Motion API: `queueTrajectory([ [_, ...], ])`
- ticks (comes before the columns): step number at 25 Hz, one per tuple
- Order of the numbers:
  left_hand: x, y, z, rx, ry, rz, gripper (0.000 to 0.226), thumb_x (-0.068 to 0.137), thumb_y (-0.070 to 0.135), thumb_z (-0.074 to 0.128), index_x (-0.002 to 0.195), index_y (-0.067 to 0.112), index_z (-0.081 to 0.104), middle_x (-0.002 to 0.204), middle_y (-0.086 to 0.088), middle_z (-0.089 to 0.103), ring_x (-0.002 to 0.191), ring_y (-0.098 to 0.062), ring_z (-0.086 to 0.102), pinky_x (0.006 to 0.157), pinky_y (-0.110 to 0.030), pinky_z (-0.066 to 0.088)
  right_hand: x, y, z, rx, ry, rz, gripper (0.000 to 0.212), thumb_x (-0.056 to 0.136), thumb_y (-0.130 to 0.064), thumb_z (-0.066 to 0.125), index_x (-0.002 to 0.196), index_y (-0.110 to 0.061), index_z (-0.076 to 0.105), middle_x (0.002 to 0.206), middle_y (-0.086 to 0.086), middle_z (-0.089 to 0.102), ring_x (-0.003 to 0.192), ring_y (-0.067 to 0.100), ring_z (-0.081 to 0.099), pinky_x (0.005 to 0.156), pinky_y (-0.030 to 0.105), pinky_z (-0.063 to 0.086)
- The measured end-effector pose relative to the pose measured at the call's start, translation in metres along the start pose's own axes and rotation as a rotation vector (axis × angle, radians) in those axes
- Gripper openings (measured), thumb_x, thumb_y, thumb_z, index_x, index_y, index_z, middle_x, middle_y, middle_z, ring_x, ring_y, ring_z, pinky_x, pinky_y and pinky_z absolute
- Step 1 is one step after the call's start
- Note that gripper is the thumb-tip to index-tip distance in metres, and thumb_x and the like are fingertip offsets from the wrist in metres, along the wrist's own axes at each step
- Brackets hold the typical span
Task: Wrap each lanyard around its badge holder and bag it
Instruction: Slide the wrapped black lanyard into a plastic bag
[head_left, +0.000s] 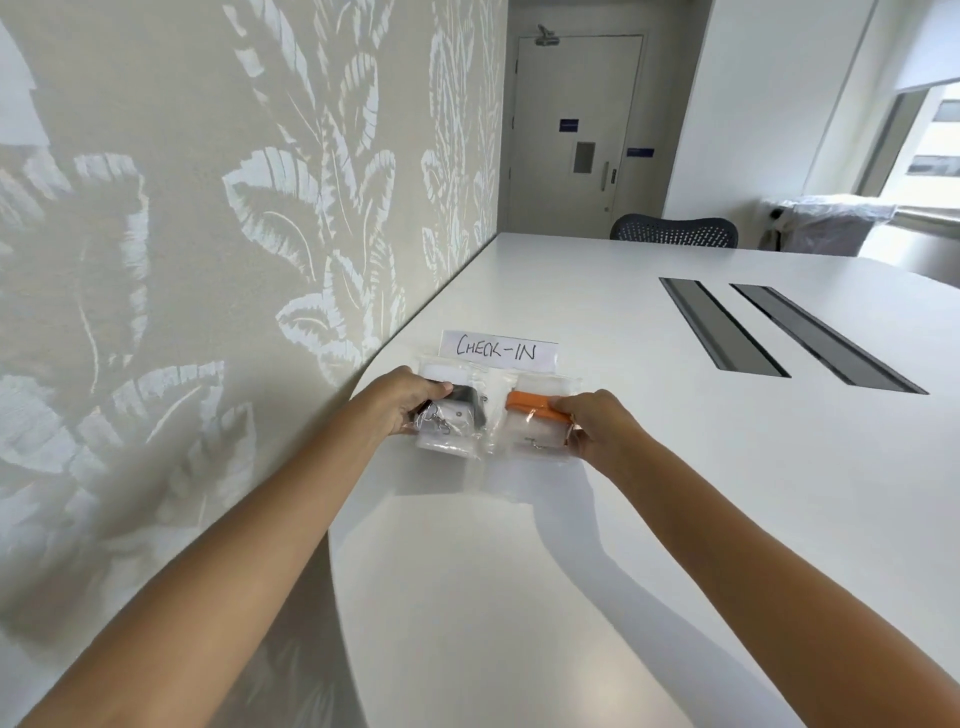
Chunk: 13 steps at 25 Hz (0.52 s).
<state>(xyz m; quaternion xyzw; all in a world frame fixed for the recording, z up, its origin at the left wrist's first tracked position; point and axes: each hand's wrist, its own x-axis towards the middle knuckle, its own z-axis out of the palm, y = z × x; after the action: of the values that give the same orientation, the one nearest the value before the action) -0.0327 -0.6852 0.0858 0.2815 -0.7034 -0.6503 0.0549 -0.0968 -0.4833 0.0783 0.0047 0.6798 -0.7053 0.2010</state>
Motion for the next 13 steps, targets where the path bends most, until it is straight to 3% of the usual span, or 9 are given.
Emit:
queueTrajectory([
  [2, 0.021, 0.002, -0.001, 0.018, -0.01, 0.009, 0.041, 0.089, 0.008, 0.066, 0.125, -0.005, 0.053, 0.094, -0.016, 0.061, 0.073, -0.025, 0.06, 0.072, -0.043, 0.055, 0.026, -0.003, 0.012, -0.016, 0.068, -0.004, 0.017, 0.092, 0.004, 0.056, 0.109, 0.004, 0.055, 0.085, 0.013, 0.054, 0.079, 0.028, 0.057, 0.085, 0.046, 0.055],
  [4, 0.037, 0.002, -0.001, 0.054, -0.012, 0.02, 0.043, 0.089, 0.01, 0.067, 0.125, -0.006, 0.051, 0.092, -0.016, 0.059, 0.068, -0.024, 0.058, 0.071, -0.042, 0.056, 0.046, -0.005, 0.019, -0.047, 0.124, -0.004, 0.004, 0.092, 0.002, 0.057, 0.092, -0.001, 0.054, 0.08, 0.012, 0.052, 0.084, 0.028, 0.055, 0.081, 0.039, 0.048],
  [7, 0.067, 0.002, -0.006, 0.056, -0.016, 0.027, 0.044, 0.086, 0.009, 0.069, 0.124, -0.007, 0.052, 0.105, -0.022, 0.061, 0.085, -0.03, 0.059, 0.087, -0.05, 0.053, 0.075, -0.004, 0.029, -0.074, 0.17, 0.02, 0.008, 0.091, 0.0, 0.057, 0.086, -0.003, 0.052, 0.081, 0.013, 0.052, 0.086, 0.028, 0.055, 0.08, 0.039, 0.047],
  [9, 0.084, -0.003, -0.006, 0.057, -0.042, 0.04, 0.042, 0.085, 0.008, 0.07, 0.119, -0.011, 0.056, 0.104, -0.023, 0.062, 0.087, -0.031, 0.06, 0.084, -0.045, 0.052, 0.09, -0.001, 0.031, -0.133, 0.189, 0.041, 0.014, 0.091, -0.002, 0.057, 0.08, -0.005, 0.049, 0.076, 0.011, 0.048, 0.074, 0.026, 0.052, 0.068, 0.034, 0.046],
  [11, 0.099, -0.008, -0.004, 0.093, -0.051, 0.067, 0.041, 0.083, 0.012, 0.073, 0.114, -0.012, 0.06, 0.102, -0.024, 0.065, 0.087, -0.032, 0.063, 0.08, -0.037, 0.048, 0.099, 0.001, 0.032, -0.227, 0.202, 0.043, 0.02, 0.09, -0.006, 0.059, 0.076, -0.009, 0.045, 0.072, 0.008, 0.043, 0.062, 0.019, 0.042, 0.053, 0.028, 0.036],
  [13, 0.108, -0.011, -0.002, 0.21, 0.014, 0.106, 0.044, 0.082, 0.024, 0.074, 0.11, -0.008, 0.06, 0.107, -0.022, 0.066, 0.1, -0.033, 0.064, 0.079, -0.033, 0.045, 0.105, 0.003, 0.035, -0.325, 0.231, 0.015, 0.016, 0.088, -0.01, 0.059, 0.079, -0.009, 0.046, 0.073, 0.007, 0.044, 0.062, 0.019, 0.041, 0.052, 0.025, 0.031],
])
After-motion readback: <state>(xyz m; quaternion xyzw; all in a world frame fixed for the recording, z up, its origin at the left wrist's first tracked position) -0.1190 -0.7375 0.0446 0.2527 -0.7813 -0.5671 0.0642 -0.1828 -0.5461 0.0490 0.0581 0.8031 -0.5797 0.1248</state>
